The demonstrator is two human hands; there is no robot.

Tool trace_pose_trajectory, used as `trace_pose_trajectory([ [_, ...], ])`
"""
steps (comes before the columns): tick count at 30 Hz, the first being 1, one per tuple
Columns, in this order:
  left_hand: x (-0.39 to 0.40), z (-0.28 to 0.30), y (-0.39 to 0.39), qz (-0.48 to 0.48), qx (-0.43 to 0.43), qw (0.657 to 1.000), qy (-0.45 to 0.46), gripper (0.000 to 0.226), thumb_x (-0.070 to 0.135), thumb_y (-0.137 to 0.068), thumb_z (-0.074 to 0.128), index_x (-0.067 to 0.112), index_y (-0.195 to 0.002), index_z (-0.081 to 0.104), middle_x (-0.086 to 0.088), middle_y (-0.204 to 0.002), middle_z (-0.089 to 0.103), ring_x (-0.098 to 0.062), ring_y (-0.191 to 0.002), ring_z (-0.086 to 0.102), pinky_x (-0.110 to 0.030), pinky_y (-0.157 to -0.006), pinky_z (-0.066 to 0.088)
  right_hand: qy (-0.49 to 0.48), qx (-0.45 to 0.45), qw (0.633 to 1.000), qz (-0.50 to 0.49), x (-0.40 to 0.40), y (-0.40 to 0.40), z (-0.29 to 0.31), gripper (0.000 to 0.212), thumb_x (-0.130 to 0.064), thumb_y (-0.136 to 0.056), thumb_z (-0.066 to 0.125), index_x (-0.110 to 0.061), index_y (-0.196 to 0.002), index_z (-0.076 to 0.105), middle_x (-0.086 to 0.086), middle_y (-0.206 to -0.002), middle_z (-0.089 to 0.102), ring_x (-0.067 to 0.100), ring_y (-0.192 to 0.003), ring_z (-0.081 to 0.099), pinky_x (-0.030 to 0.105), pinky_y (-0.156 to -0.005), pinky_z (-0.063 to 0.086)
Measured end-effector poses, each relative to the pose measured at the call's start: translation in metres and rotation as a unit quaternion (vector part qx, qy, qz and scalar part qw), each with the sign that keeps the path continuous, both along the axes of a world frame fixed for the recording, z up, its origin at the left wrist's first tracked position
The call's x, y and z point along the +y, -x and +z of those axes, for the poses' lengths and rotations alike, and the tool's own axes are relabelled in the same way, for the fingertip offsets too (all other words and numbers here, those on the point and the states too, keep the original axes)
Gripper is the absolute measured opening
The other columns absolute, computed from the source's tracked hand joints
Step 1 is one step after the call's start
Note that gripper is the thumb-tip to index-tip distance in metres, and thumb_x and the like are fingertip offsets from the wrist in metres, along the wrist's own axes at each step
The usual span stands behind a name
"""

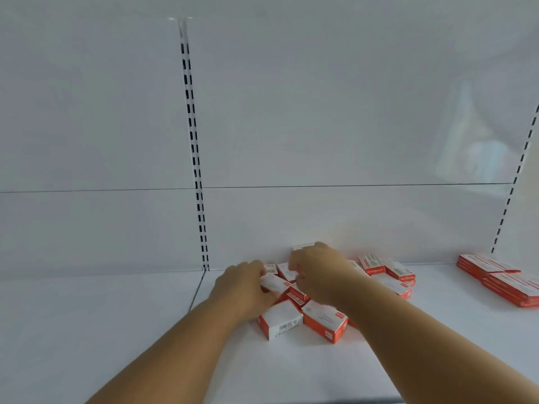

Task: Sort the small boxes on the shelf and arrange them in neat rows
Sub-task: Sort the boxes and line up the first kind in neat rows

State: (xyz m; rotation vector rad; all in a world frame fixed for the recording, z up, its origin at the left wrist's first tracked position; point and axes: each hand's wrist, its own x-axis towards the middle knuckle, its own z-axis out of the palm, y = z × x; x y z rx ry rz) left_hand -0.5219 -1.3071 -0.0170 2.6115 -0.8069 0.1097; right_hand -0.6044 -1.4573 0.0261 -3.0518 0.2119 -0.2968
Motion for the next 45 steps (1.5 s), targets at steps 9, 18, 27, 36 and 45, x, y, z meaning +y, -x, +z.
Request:
trace_pose_trajectory([
  [9,0.010,-0.015,-0.017,-0.074,0.050,0.996,0.029,0.060,0.059,-0.076,0.070,0.039,-0.130,0.056,0.007,-0.114,0.057,-0.015,-0.108,0.055,-0.036,-0.096,0.047,0.107,0.218,0.968,0.060,0.007,-0.013,0.024,0.056,-0.021,-0.083,0.069,-0.021,-0.137,0.052,0.002,-0.128,0.060,0.023,-0.111,0.059,0.035,-0.090,0.051],
  [18,0.015,-0.014,-0.019,-0.066,0.074,0.989,0.109,0.056,0.052,-0.075,0.076,0.030,-0.122,0.056,0.007,-0.117,0.048,-0.010,-0.110,0.053,-0.022,-0.089,0.045,0.140,0.083,0.985,0.047,0.002,-0.030,0.004,0.036,-0.041,-0.090,0.051,-0.017,-0.115,0.059,0.002,-0.109,0.061,0.021,-0.104,0.054,0.038,-0.092,0.048],
  [27,0.010,0.000,-0.013,-0.069,0.165,0.935,0.307,0.021,0.035,-0.098,0.055,0.030,-0.114,0.066,0.015,-0.109,0.067,0.000,-0.098,0.061,-0.022,-0.083,0.051,-0.333,-0.146,0.932,-0.008,0.022,-0.039,-0.002,0.027,-0.024,-0.101,0.036,-0.012,-0.094,0.059,0.007,-0.081,0.064,0.016,-0.068,0.061,0.023,-0.063,0.052],
  [36,0.012,0.001,-0.018,0.004,0.231,0.884,0.407,0.025,0.022,-0.094,0.064,0.029,-0.118,0.056,0.010,-0.107,0.069,-0.006,-0.086,0.068,-0.014,-0.058,0.051,-0.545,-0.092,0.833,-0.019,0.041,-0.052,0.004,0.023,-0.018,-0.102,0.045,-0.017,-0.100,0.068,0.003,-0.095,0.073,0.016,-0.083,0.073,0.032,-0.077,0.061],
  [45,0.021,-0.004,-0.035,0.103,0.180,0.868,0.451,0.029,0.014,-0.093,0.064,0.031,-0.108,0.047,0.008,-0.106,0.063,-0.014,-0.095,0.063,-0.022,-0.076,0.048,-0.024,0.097,0.995,0.001,0.040,-0.092,-0.008,0.025,-0.016,-0.093,0.054,-0.017,-0.115,0.067,0.002,-0.116,0.065,0.020,-0.103,0.059,0.029,-0.091,0.049],
])
